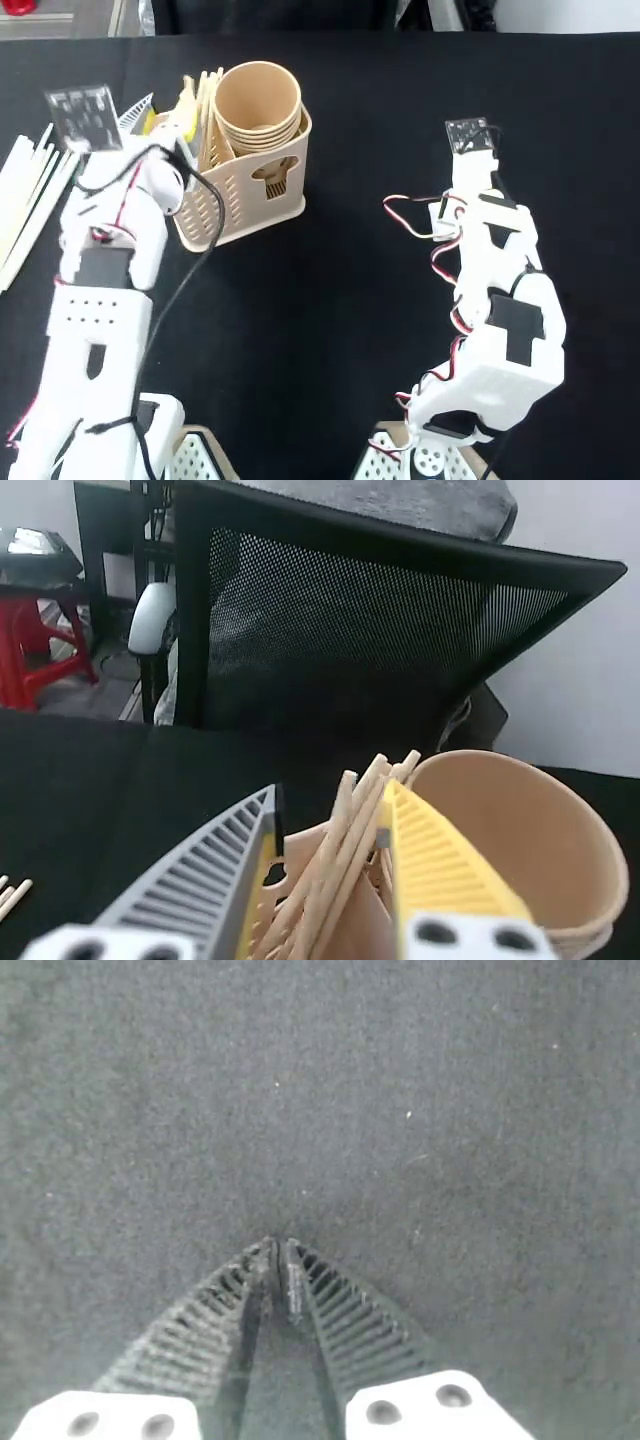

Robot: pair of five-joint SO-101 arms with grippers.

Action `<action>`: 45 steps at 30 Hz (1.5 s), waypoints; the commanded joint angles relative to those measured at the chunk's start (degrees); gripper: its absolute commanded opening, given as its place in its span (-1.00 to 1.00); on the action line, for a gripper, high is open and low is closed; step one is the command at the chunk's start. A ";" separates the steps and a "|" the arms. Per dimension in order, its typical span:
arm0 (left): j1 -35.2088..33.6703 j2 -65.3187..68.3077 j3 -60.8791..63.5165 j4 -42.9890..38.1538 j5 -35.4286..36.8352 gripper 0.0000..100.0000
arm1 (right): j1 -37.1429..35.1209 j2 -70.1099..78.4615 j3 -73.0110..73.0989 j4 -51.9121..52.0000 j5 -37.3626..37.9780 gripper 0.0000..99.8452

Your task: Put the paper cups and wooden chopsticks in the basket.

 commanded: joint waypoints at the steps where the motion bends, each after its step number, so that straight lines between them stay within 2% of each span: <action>1: -0.22 0.53 -17.98 21.36 0.00 -0.59 | 0.09 -3.21 -0.22 0.00 0.53 -0.97; 4: -3.65 3.78 -30.64 37.36 -0.53 -0.60 | 0.09 -3.21 -0.22 0.00 0.53 -0.97; 7: -11.12 10.02 -42.59 50.37 -3.87 -0.60 | 0.09 -3.21 -0.22 0.00 0.53 -0.97; 9: -15.60 15.74 -48.48 56.62 -8.70 -0.60 | 0.09 -3.21 -0.22 0.00 0.53 -0.97; 12: -21.58 24.79 -53.93 61.71 -16.79 -0.60 | 0.09 -3.21 -0.22 0.00 0.53 -0.97; 17: -29.76 39.74 -59.47 62.42 -24.44 -0.60 | 0.09 -3.21 -0.22 0.00 0.53 -0.97; 22: -33.27 57.41 -69.93 62.42 -31.21 -0.60 | 0.09 -3.21 -0.22 0.00 0.53 -0.97; 28: -34.51 82.02 -91.65 65.41 -36.75 -0.60 | 0.09 -3.21 -0.22 0.00 0.53 -0.97; 34: -37.85 102.07 -118.46 66.90 -37.19 -0.60 | 0.09 -3.21 -0.22 0.00 0.53 -0.97; 37: -38.64 108.57 -127.96 66.55 -38.15 -0.60 | 0.09 -3.21 -0.22 0.00 0.53 -0.97; 40: -38.37 112.44 -130.59 65.85 -40.53 -0.60 | 0.09 -3.21 -0.22 0.00 0.53 -0.97; 45: -38.73 115.08 -123.82 56.62 -38.42 -0.60 | 0.09 -3.38 0.40 -0.18 0.53 -0.97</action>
